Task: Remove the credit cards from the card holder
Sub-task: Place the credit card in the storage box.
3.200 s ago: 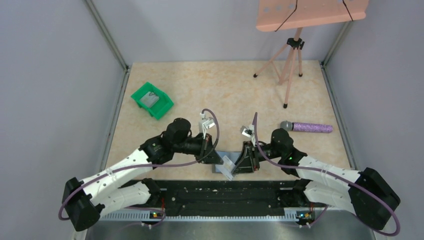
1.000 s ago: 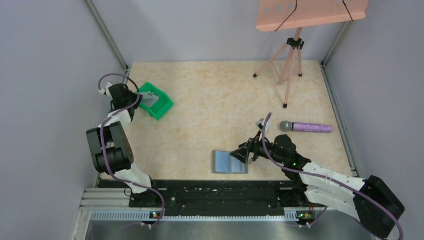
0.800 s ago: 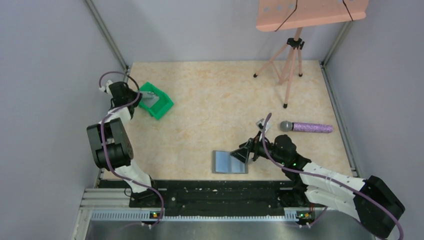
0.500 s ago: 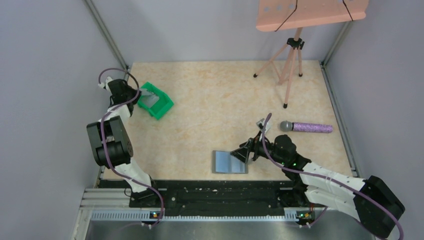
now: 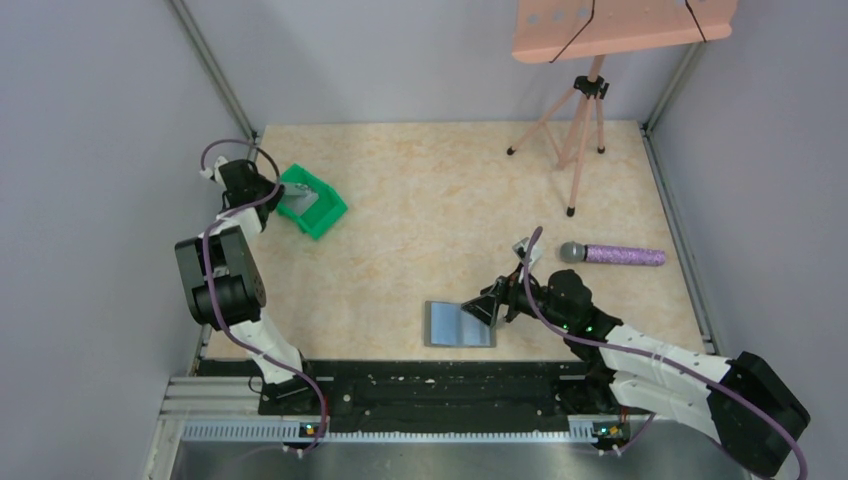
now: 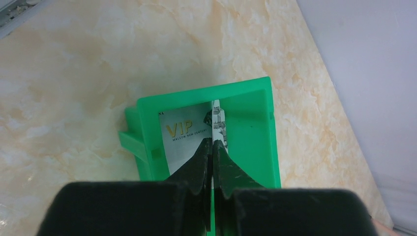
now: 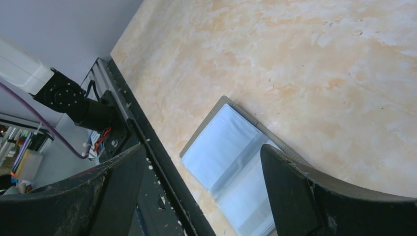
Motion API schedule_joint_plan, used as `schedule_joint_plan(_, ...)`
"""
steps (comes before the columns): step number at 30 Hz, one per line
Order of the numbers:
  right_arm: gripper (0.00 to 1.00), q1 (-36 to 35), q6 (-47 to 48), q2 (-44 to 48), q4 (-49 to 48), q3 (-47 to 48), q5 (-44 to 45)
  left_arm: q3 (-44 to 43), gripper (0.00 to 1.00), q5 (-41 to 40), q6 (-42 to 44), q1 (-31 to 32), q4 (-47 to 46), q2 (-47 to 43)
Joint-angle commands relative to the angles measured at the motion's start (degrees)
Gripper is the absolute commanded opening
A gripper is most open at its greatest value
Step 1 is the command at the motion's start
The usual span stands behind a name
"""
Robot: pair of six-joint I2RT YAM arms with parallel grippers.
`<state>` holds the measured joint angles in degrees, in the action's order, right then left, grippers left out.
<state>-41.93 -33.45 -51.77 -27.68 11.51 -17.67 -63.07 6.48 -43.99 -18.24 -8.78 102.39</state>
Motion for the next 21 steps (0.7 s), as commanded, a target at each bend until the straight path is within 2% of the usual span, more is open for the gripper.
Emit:
schedule_joint_plan(1,0.86,0.27,1.11,0.33,-1.48,0.6,0.58,0.12,0.0,-1.48,-1.03,-0.31,-1.93,-0.79)
schedule_joint_plan(7,0.86,0.27,1.09,-0.81,-1.46,0.77,0.38,5.47,0.0,-2.15,-4.37,-0.2,-9.82,-2.35)
schedule_joint_plan(15,0.86,0.27,1.52,-0.68,-0.5,1.05,0.7,5.85,0.0,-4.42,-5.09,-0.13,-9.71,-1.75)
schedule_joint_plan(21,0.86,0.27,1.76,-0.57,-0.28,1.12,0.87,4.88,0.16,-3.58,-5.04,-0.14,-8.07,-1.69)
